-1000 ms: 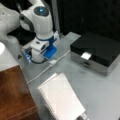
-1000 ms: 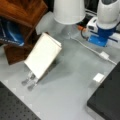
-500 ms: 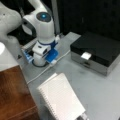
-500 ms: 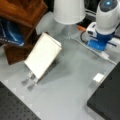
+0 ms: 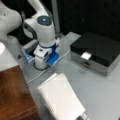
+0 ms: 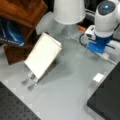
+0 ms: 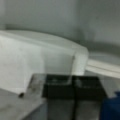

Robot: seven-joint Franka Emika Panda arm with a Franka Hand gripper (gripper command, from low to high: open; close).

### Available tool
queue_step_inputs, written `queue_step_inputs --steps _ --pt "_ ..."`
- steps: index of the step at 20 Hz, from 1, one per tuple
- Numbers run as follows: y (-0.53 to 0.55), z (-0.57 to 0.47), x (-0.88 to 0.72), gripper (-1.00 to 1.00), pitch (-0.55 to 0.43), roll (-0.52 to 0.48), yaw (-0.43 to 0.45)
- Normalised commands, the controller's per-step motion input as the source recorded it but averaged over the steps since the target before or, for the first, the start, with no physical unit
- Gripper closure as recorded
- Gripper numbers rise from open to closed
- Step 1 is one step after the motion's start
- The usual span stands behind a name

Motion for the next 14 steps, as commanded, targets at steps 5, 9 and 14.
queue_step_inputs --steps 5,9,14 --pt "-0.07 -0.24 -0.34 1.0 -0.289 0.124 0.017" --pt "-0.03 -0.27 -0.38 1.0 -0.309 0.116 0.016" --pt "-0.01 -0.32 -0.47 1.0 -0.326 0.103 0.026"
